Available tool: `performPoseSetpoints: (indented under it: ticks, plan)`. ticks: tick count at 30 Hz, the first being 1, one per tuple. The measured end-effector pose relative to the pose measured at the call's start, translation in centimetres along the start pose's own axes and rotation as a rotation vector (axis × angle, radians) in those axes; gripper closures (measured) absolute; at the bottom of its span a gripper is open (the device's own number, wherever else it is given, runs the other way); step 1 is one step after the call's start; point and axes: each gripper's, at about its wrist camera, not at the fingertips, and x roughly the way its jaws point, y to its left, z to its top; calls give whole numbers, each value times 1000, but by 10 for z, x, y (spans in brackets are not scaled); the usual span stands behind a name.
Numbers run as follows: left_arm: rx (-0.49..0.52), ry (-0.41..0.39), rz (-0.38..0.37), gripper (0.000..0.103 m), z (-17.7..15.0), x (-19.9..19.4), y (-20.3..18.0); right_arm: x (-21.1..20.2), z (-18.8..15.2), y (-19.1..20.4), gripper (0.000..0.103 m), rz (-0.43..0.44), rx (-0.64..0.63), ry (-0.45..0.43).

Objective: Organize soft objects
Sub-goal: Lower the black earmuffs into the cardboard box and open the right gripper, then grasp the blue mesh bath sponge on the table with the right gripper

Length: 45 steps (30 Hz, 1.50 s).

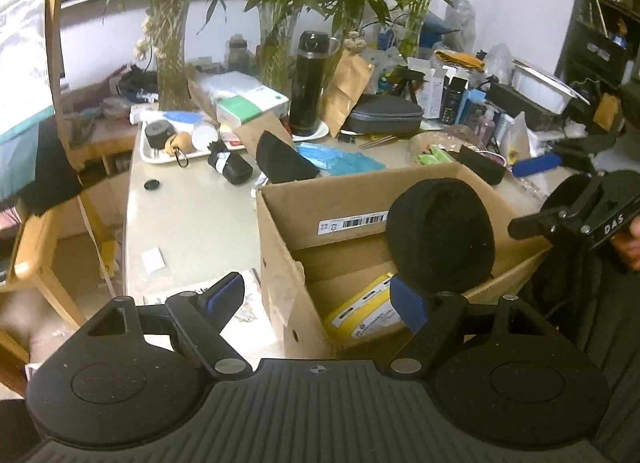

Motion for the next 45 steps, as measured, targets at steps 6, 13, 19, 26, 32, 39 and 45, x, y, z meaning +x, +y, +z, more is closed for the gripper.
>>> performPoseSetpoints:
  ticks: [6,13,19,26,32,39,45]
  plan:
    - [-42,47,64,23,1,9,0,12,-4,-11,0,-32,153,94]
    - [-94,67,49,23,2,12,5,25,-8,-20,0,-66,220,142]
    - [-87,66,41,23,6,15,5,29,-3,-26,0,-71,230,139]
    - [-68,14,-6,23,24,19,6,30,15,-35,0,-87,213,105]
    - [-88,-18,17,23,36,27,8,32,27,-49,0,-117,211,48]
    - [-75,-42,26,23,47,38,13,48,32,-74,0,-112,229,1]
    - [-66,-78,-2,23,59,48,19,67,34,-96,0,-35,259,-80]
